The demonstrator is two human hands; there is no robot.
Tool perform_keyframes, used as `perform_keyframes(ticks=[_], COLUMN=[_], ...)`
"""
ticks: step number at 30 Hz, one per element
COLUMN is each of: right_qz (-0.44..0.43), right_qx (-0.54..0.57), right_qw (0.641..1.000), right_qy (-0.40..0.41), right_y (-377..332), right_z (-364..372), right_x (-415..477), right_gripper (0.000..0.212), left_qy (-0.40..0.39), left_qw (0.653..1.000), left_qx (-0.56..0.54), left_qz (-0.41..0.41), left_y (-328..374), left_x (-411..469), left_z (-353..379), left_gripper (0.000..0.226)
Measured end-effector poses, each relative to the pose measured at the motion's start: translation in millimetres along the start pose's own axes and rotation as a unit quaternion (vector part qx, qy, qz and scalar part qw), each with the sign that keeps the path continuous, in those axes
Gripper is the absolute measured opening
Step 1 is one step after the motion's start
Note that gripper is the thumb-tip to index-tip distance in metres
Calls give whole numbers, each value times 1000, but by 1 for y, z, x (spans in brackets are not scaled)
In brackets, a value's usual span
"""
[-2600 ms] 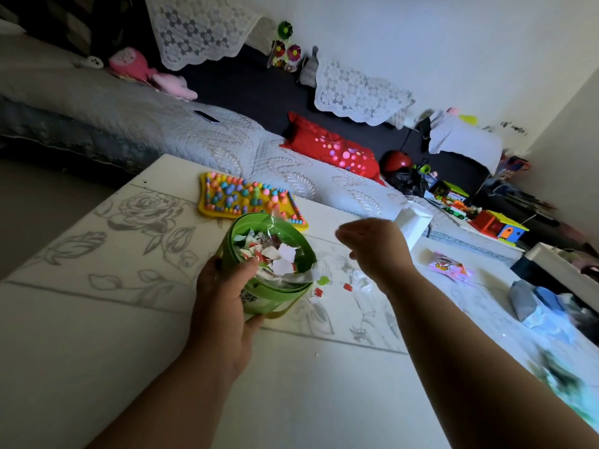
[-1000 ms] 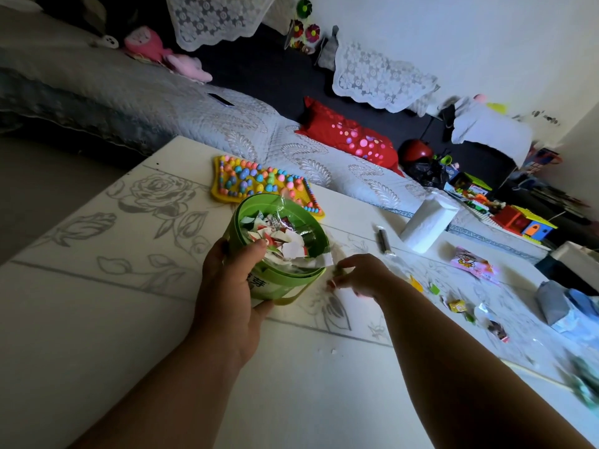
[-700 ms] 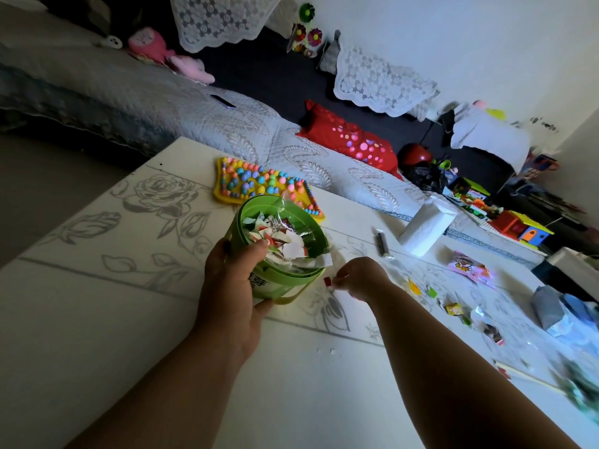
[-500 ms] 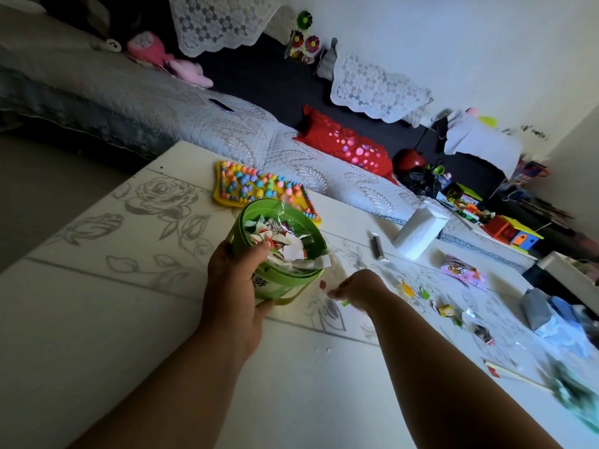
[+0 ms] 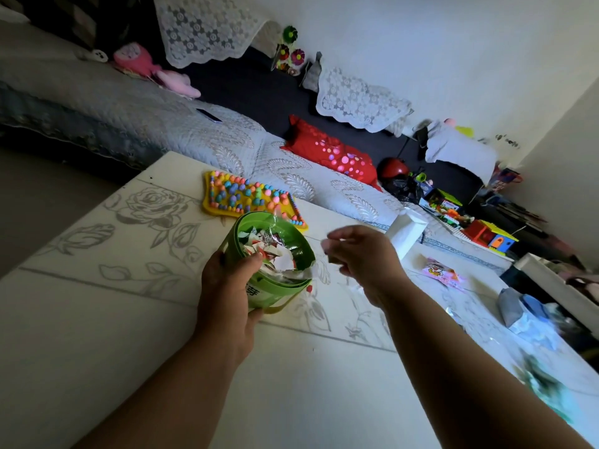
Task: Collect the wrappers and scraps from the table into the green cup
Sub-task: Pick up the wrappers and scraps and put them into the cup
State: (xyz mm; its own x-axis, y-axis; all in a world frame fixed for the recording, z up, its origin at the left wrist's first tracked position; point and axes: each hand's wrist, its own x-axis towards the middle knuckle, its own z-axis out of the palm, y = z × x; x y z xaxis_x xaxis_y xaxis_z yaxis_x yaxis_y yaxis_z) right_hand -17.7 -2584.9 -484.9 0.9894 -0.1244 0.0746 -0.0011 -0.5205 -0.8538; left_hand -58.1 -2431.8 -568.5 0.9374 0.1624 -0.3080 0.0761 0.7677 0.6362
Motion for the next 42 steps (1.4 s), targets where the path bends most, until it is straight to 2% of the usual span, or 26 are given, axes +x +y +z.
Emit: perform_keyframes(ticks=[5, 7, 9, 12, 14, 17, 19, 23, 29, 36, 39, 42], right_qz=[-88, -101, -100, -57, -12, 86, 101, 124, 116, 118, 114, 117], right_qx=[-138, -142, -103, -116, -212, -308, -313, -286, -287, -292, -297, -335], right_qw=[983, 983, 990, 989, 976, 947, 943, 950, 950, 949, 948, 933], right_qy=[-84, -63, -8, 74, 36, -42, -43, -34, -48, -28, -27, -62], right_y=[-32, -33, -28, 1, 35, 76, 87, 95, 98, 97, 95, 91], right_z=[34, 34, 26, 11, 9, 21, 31, 39, 39, 43, 40, 33], right_x=[-12, -12, -5, 13, 27, 31, 33, 46, 57, 54, 52, 49], right_gripper=[5, 9, 7, 15, 8, 41, 44, 34, 26, 16, 24, 32], left_qy=[-2, -2, -1, -2, -3, -1, -2, -5, -8, -9, -11, -12], left_qw=[1000, 1000, 1000, 1000, 1000, 999, 999, 999, 1000, 999, 999, 999], left_qx=[0, -2, -6, -14, -20, -31, -39, -40, -29, -29, -27, -29], left_qz=[6, 4, 3, 12, 20, 23, 20, 18, 8, 10, 12, 10], left_y=[-1, -1, -1, 0, 1, 1, 1, -2, -2, -4, -3, -2], left_x=[1, 1, 1, 3, 5, 8, 8, 13, 19, 16, 14, 12], left_z=[0, 0, -2, -4, -4, -6, -7, -7, -10, -10, -9, -8], left_gripper=[45, 48, 48, 44, 43, 45, 46, 45, 43, 42, 41, 39])
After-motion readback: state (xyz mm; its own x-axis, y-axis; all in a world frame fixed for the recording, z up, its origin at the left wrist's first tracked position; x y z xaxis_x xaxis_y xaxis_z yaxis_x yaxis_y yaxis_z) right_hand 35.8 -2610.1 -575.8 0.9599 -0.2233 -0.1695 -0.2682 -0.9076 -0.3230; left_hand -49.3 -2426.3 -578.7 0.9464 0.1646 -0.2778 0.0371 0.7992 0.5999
